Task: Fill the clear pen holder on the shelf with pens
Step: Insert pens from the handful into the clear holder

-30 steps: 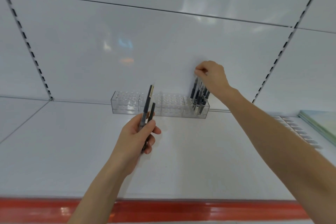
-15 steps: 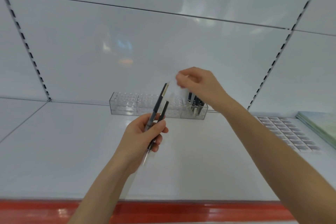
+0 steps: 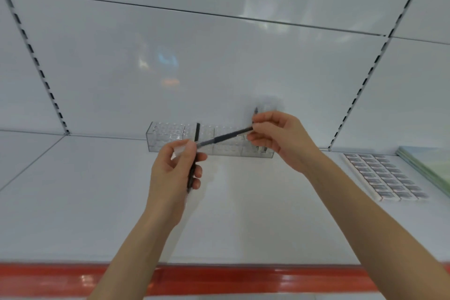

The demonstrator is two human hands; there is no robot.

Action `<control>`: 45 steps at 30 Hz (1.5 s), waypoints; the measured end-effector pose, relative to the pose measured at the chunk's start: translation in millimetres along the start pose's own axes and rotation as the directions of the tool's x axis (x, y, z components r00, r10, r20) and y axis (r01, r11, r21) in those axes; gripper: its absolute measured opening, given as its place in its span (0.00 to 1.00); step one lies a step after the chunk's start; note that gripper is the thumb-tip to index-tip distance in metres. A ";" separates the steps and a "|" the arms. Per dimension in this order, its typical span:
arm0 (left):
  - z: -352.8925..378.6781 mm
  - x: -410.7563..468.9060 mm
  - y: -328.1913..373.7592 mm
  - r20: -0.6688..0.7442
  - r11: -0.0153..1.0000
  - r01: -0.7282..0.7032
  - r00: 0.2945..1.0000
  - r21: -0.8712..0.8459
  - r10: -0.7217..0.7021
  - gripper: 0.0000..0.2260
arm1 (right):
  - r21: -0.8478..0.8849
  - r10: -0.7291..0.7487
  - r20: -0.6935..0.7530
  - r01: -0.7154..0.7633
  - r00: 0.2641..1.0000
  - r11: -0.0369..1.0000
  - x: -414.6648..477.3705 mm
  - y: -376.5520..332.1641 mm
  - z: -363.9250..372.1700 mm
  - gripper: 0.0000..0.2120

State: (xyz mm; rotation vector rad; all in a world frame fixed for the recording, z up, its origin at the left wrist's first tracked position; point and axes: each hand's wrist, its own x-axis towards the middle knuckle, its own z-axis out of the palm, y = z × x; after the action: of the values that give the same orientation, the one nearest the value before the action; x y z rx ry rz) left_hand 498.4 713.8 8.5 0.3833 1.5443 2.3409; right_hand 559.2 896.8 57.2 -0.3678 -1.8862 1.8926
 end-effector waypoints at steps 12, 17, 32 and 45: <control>8.4 3.1 -5.4 0.120 0.992 -0.091 0.990 0.090 0.080 0.03 | -0.654 -0.058 0.358 0.294 0.932 0.697 -26.3 25.2 23.5 0.05; 4.4 4.7 -6.8 0.056 0.997 -0.046 0.998 0.060 0.042 0.08 | -0.455 -0.170 0.176 0.233 0.970 0.860 -16.7 13.6 15.8 0.09; 1.4 4.0 -7.2 0.107 0.996 -0.023 0.994 0.092 0.013 0.13 | -0.717 -0.439 -0.065 0.264 0.896 0.646 68.4 -12.2 -23.9 0.13; 0.8 -0.4 -4.4 0.095 0.992 -0.030 0.995 0.119 0.019 0.30 | -0.768 -0.454 0.030 0.311 0.891 0.560 68.4 -3.5 -20.1 0.20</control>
State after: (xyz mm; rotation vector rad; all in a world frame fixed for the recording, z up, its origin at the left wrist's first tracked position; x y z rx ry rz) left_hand 499.6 716.0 4.7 0.5358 1.6484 2.2198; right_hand 510.0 947.4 68.1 -0.3085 -2.3202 0.6718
